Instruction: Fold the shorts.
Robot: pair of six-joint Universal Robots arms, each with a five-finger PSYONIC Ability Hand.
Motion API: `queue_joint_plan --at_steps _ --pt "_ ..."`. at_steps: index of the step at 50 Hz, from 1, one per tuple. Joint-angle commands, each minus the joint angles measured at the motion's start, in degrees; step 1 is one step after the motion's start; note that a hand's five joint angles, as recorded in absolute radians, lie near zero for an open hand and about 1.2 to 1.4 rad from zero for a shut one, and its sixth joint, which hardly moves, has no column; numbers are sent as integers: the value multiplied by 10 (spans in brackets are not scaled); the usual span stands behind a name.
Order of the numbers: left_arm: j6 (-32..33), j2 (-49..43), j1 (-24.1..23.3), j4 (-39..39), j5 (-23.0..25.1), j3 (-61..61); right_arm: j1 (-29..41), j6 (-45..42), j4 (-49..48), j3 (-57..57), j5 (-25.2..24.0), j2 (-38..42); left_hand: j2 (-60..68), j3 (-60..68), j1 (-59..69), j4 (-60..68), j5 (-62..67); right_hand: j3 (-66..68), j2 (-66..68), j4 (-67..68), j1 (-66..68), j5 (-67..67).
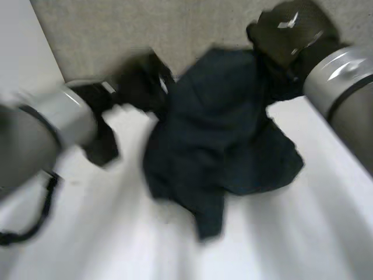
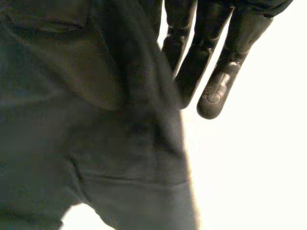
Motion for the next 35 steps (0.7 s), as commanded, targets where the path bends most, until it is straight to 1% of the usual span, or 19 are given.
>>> queue_joint_plan --at_steps 1,4,9,13,18,22,23,24,27,28,29,30,31,32,35 --pt "58 107 64 -59 6 70 1 0 28 -1 -28 -89 115 120 161 113 128 123 123 117 233 142" --pt "60 112 68 -86 8 83 2 0 43 2 -39 -118 115 120 161 113 128 123 123 117 233 142" --pt "73 114 72 -93 13 93 0 3 54 -6 -44 -143 115 120 161 113 128 123 123 117 233 142" --pt "75 132 77 -91 11 100 1 3 54 -13 -49 -146 115 120 161 113 128 123 123 117 233 142" --pt "76 100 82 -76 11 101 1 4 54 -22 -53 -121 115 120 161 113 128 123 123 117 233 142" --pt "85 14 83 -55 5 113 0 4 54 -42 -52 -36 115 120 161 113 128 123 123 117 233 142" --pt "88 -6 83 -54 4 119 0 2 55 -61 -50 3 115 120 161 113 128 123 123 117 233 142" --pt "91 -48 81 -52 3 128 0 2 56 -70 -50 23 115 120 161 113 128 123 123 117 233 142" --pt "97 -119 81 -50 4 152 1 1 55 -114 -46 109 115 120 161 113 128 123 123 117 233 142" --pt "101 -169 80 -49 4 174 0 0 55 -129 -45 131 115 120 161 113 128 123 123 117 233 142" --pt "102 -195 79 -48 4 187 0 1 55 -145 -44 156 115 120 161 113 128 123 123 117 233 142" --pt "104 -220 79 -46 2 202 0 2 51 -177 -44 205 115 120 161 113 128 123 123 117 233 142" --pt "105 -246 79 -42 1 218 0 2 50 -195 -44 230 115 120 161 113 128 123 123 117 233 142" --pt "110 -297 80 -35 -8 254 0 4 48 -214 -46 254 115 120 161 113 128 123 123 117 233 142" --pt "118 -370 82 -7 -27 314 0 9 22 -292 -46 345 115 120 161 113 128 123 123 117 233 142"
